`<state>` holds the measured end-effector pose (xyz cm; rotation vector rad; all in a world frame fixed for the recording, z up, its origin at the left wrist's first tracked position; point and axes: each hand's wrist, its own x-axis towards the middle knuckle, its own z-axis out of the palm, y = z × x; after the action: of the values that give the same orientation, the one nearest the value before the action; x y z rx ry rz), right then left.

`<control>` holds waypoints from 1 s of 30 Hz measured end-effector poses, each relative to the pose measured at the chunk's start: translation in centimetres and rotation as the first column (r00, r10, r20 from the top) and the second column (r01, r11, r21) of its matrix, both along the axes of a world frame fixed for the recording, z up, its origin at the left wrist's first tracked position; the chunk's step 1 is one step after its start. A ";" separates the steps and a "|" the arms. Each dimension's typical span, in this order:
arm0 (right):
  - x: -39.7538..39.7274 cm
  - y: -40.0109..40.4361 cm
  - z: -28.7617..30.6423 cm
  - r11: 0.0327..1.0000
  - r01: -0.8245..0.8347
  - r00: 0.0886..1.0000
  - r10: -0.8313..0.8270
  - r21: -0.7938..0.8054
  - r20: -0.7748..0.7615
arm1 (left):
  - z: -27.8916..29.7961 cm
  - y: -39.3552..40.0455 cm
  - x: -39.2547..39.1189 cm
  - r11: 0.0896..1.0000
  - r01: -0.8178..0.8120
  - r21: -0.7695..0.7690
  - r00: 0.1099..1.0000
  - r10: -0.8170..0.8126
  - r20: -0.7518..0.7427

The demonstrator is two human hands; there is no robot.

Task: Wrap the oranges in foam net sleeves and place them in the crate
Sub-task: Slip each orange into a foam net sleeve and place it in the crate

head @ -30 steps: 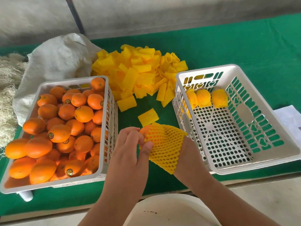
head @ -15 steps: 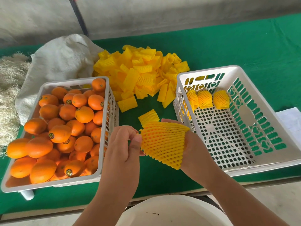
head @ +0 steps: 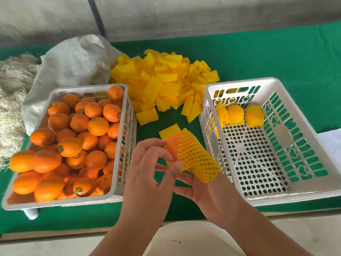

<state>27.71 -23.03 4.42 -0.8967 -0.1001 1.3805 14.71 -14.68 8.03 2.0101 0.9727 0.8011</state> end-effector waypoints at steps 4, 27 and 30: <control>-0.1 -0.2 0.3 1.000 -0.003 1.000 0.003 -0.016 0.026 | -0.1 -1.0 -0.2 0.999 -0.032 0.010 0.999 0.032 0.010; 3.2 -1.7 0.1 0.985 -0.170 0.983 0.168 0.020 0.075 | 1.2 1.5 -2.4 0.959 0.275 0.073 0.938 -0.251 -0.237; 2.8 -2.1 0.0 0.988 -0.149 0.982 0.144 0.035 0.119 | 1.1 1.2 -2.5 0.961 0.274 0.045 0.944 -0.260 -0.201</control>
<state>30.55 -25.08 4.45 -0.9474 -0.2892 1.4561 12.18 -13.46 9.13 2.2556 0.7611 0.5062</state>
